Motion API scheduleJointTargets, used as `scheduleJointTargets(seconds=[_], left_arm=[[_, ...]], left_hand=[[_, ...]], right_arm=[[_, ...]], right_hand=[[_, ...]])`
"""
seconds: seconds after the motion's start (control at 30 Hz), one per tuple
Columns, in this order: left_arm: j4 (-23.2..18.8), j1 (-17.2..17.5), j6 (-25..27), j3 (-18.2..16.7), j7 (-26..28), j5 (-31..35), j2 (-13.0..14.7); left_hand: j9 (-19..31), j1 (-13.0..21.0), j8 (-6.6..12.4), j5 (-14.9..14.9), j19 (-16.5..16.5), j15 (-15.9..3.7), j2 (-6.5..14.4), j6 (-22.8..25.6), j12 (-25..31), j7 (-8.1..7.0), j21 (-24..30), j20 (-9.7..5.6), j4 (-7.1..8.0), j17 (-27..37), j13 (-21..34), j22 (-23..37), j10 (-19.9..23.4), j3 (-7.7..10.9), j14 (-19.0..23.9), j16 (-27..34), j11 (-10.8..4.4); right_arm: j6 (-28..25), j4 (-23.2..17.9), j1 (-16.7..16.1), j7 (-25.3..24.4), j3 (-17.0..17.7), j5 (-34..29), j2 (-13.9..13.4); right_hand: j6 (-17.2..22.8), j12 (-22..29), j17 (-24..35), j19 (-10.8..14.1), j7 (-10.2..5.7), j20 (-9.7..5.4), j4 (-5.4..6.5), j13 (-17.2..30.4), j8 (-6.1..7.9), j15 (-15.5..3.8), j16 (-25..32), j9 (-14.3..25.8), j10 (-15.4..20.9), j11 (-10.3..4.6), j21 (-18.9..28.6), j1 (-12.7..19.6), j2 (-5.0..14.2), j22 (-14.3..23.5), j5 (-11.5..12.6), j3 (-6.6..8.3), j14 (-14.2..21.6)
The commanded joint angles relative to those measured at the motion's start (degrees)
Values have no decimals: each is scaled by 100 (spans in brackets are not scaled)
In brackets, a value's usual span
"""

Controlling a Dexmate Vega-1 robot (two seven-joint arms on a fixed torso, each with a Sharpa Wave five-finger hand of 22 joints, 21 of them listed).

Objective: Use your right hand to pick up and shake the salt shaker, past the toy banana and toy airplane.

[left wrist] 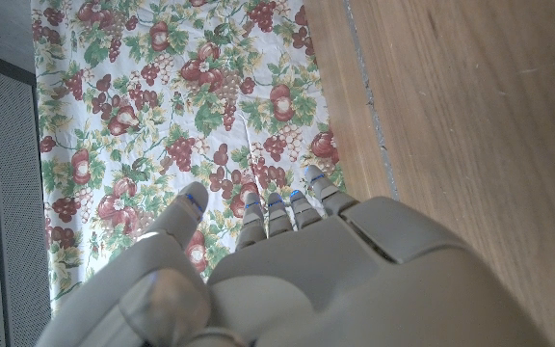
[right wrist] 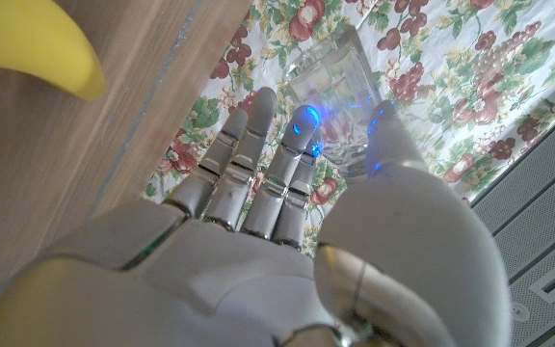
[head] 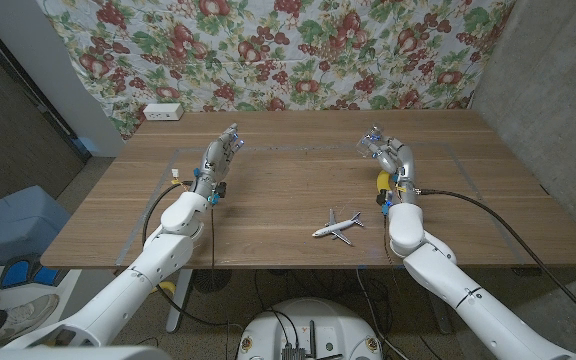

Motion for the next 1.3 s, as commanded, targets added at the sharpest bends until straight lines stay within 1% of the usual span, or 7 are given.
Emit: scheduleJointTargets(seconds=[0.03, 0.4, 0.57, 0.73, 0.9, 1.1, 1.3], left_arm=[[12, -12, -23, -1, -7, 6, -1], [-38, 36, -41, -26, -9, -8, 28], [-78, 69, -43, -33, 0, -8, 42], [-99, 87, -44, -35, -15, -13, 57], [-140, 116, -41, -41, -1, -8, 72], [-175, 149, -45, -50, 16, -4, 84], [-203, 175, -41, -56, 39, 2, 92]], left_hand=[[25, -3, 18, 22, 40, -59, 202, 56, 7, -17, -25, -2, -32, 17, 9, 25, 27, 7, 32, -19, -15], [25, -6, 16, 22, 45, -61, 200, 50, 6, -17, -40, 6, -33, 17, 9, 25, 26, 7, 33, -19, -10], [25, -8, 17, 22, 48, -58, 201, 53, 6, -17, -47, 5, -32, 17, 9, 25, 26, 8, 32, -19, -10], [25, -7, 17, 22, 51, -53, 202, 54, 8, -12, -56, 9, -34, 16, 9, 26, 30, 8, 32, -20, -13], [25, -6, 17, 22, 55, -52, 200, 53, 5, -18, -65, 5, -38, 15, 9, 26, 24, 7, 32, -20, -11], [25, -9, 17, 21, 60, -55, 199, 54, 6, -16, -76, 5, -37, 16, 9, 26, 27, 6, 31, -20, -18], [25, -6, 16, 21, 63, -57, 199, 51, 5, -16, -84, 3, -43, 13, 9, 26, 23, 7, 31, -22, -11]], right_arm=[[558, 347, -22, -575, 109, -166, 458], [573, 304, -73, -589, 141, -235, 504], [478, 194, -117, -467, 142, -241, 420], [199, -41, -185, -212, 141, -201, 225], [-185, -324, -226, 122, 121, -171, -51], [-795, -701, -212, 588, 59, -135, -433], [-1181, -908, -152, 955, 0, -21, -690]], right_hand=[[1393, 37, 48, -21, 370, -46, 218, 12, 140, -731, -33, 472, -34, -35, 49, 591, 632, -2, 44, 211, 81], [1396, 52, 80, -30, 372, -50, 217, 14, 136, -730, -52, 473, -32, -41, 78, 591, 633, -4, 47, 210, 93], [1397, 55, 97, -41, 375, -52, 219, 6, 132, -727, -67, 470, -32, -44, 94, 589, 634, -6, 48, 209, 98], [1400, 61, 103, -41, 373, -55, 221, 2, 133, -724, -94, 475, -28, -46, 110, 585, 633, -8, 50, 211, 84], [1399, 60, 120, -45, 364, -54, 216, -10, 132, -727, -119, 481, -38, -35, 133, 592, 632, -10, 51, 215, 81], [1415, 68, 139, -49, 345, -54, 217, -9, 126, -730, -129, 466, -43, -31, 152, 590, 627, -11, 48, 210, 92], [1430, 73, 152, -54, 346, -55, 215, -21, 119, -729, -154, 450, -34, -27, 173, 589, 618, -14, 45, 208, 87]])
